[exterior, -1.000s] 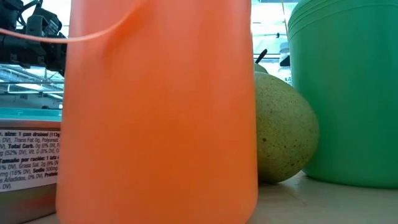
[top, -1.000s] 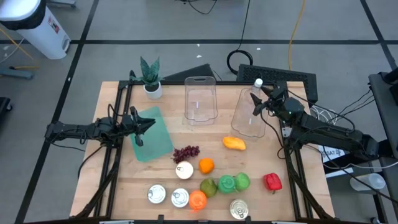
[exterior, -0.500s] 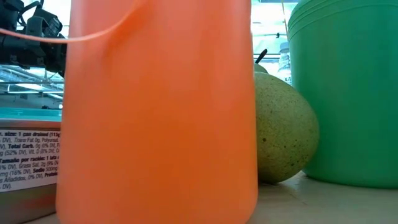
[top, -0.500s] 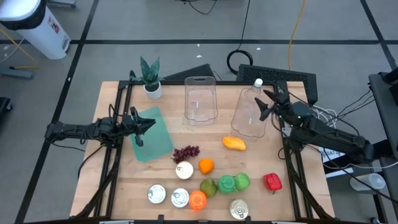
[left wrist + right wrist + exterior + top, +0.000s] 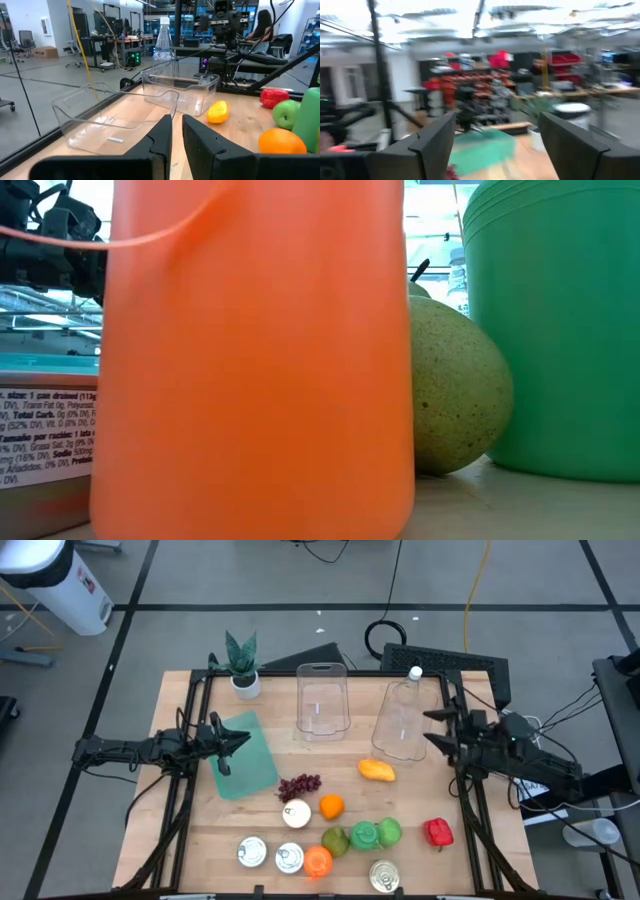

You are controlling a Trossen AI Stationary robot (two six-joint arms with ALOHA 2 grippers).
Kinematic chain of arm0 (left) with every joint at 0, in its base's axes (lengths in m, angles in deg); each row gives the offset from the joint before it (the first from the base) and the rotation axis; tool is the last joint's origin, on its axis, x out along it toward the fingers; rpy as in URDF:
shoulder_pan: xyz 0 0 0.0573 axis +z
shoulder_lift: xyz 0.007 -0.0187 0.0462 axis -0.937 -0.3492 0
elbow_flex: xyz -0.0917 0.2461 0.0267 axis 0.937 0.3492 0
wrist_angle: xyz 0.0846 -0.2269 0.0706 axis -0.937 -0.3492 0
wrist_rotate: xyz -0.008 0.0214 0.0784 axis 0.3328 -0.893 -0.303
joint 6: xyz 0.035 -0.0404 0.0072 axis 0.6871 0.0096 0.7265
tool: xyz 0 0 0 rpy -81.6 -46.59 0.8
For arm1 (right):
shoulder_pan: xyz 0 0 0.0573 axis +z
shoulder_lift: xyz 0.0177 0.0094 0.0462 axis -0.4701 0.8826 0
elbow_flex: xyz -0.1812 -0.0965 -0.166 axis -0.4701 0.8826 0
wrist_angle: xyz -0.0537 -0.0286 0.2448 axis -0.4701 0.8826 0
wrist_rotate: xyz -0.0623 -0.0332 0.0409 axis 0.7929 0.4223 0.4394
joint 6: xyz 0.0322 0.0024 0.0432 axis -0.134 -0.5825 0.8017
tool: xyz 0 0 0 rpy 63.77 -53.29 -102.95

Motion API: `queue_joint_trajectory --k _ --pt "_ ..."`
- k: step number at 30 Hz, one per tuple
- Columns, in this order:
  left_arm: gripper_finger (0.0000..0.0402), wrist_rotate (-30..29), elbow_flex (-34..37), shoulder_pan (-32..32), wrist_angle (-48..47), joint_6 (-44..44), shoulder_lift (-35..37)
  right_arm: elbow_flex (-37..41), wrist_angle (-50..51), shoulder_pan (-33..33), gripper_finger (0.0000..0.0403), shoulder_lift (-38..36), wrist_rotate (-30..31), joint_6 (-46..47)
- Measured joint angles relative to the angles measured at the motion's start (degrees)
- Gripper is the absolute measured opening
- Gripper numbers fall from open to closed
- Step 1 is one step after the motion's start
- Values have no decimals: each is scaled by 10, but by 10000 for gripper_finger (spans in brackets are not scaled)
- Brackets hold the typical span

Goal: Pick & Place Food Item
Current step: Put the purple grapes into the left transparent bin

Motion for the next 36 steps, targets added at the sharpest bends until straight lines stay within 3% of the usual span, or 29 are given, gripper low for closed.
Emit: queue_joint_trajectory --k 6,13,15,19,27,36 --pt "51 3 0 0 0 -5 0 43 -23 25 181 14 -6 -19" --pt "51 35 0 0 0 -21 0 115 -182 52 34 25 -31 -36" --pt "51 29 0 0 0 -21 0 132 -221 61 9 25 -60 -50" --pt "51 30 0 0 0 -33 0 153 -260 74 18 24 -98 -58" --pt "51 26 0 0 0 -38 0 175 -255 101 2 55 -100 -110" --pt "51 25 0 0 6 -28 0 176 -253 101 4 76 -115 -106"
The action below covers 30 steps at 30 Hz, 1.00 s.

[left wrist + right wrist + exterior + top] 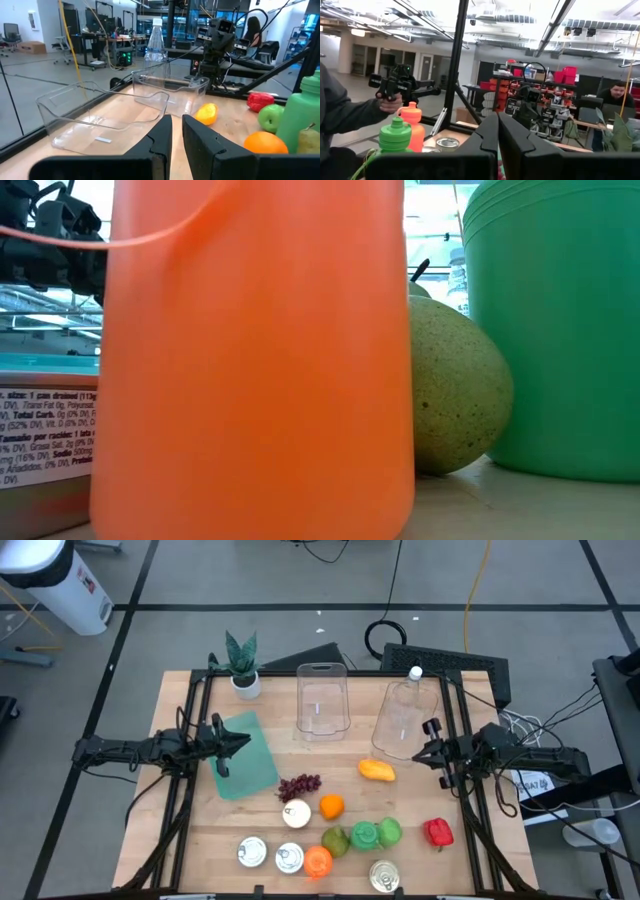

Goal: Pick & Place Food Item
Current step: Put the purple grapes into the left transparent bin

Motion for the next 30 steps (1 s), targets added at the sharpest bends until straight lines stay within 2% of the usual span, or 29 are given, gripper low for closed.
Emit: queue_joint_trajectory --k 6,12,16,22,26,30 --pt "51 -17 0 0 3 -7 0 0 8 0 4 2 5 19" --pt "51 -22 0 0 13 -18 0 1 41 0 1 17 62 42" --pt "51 -34 0 0 30 -9 0 1 42 0 1 34 64 39" --pt "51 70 -4 -1 128 7 0 1 41 0 1 48 64 38" --pt "51 11 -58 0 104 -22 -26 1 42 0 1 52 64 35" --pt "51 -46 -149 -4 21 -64 -128 1 38 0 1 52 64 32"
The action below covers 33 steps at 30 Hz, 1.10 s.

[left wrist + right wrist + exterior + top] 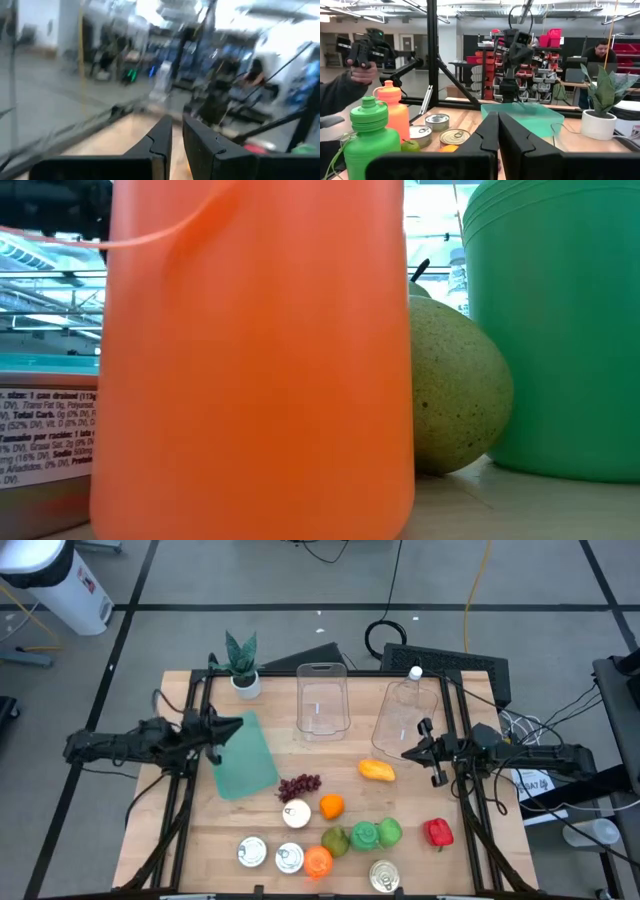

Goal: Pick & Place Food Item
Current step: Put the purple grapes into the left transparent bin

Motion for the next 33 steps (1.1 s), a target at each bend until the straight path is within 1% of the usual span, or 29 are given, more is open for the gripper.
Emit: queue_joint_trajectory --k 5,6,10,13,16,20,22,24,26,29,31,33 --pt "51 -11 -127 -23 -84 -40 -194 0 -3 0 4 0 0 0" --pt "51 -7 -152 -29 -100 -50 -234 0 -3 0 4 0 0 0" --pt "59 40 -240 -59 -205 -65 -367 0 -3 0 4 0 0 3" --pt "86 43 -291 -86 -253 -81 -445 0 -3 0 4 0 0 4" --pt "132 56 -330 -107 -307 -103 -518 0 -3 0 4 0 0 4" --pt "209 92 -375 -120 -374 -142 -590 0 -3 0 4 0 -1 15" --pt "245 117 -388 -121 -402 -156 -621 0 -3 0 4 0 -1 16" --pt "276 127 -396 -120 -422 -162 -645 0 -2 0 4 0 -2 16" --pt "300 132 -398 -120 -418 -158 -662 0 -2 0 4 0 -2 22" --pt "325 147 -399 -119 -411 -144 -683 0 -2 0 4 0 -2 26" --pt "336 158 -398 -115 -408 -138 -695 0 -3 0 4 0 -2 26" --pt "343 156 -399 -109 -407 -136 -704 0 -3 0 4 0 -2 26"
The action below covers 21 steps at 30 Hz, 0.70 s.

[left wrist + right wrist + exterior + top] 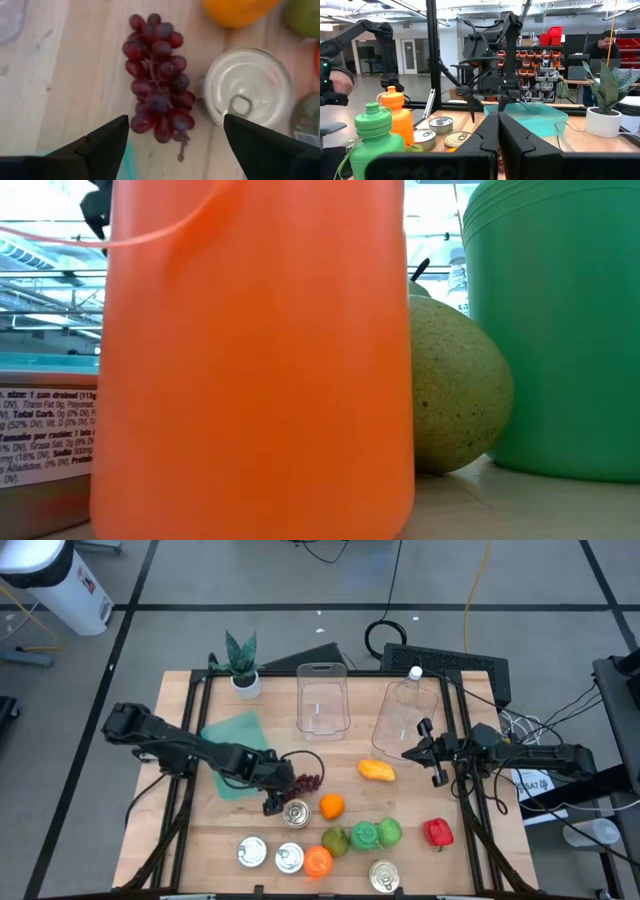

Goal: Pick & Place Food Item
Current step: Put the purple grapes into the left transparent bin

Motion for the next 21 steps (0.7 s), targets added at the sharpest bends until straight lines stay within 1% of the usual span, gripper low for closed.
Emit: queue_joint_trajectory --k 5,11,17,21 --pt "338 -5 0 27 6 7 -25 0 0 0 4 0 0 -1" --pt "318 24 0 53 9 31 -55 0 0 0 4 0 0 -1" --pt "291 36 0 65 12 47 -79 0 3 0 4 0 0 -1" --pt "262 50 0 68 12 47 -81 0 4 0 4 0 0 -1"
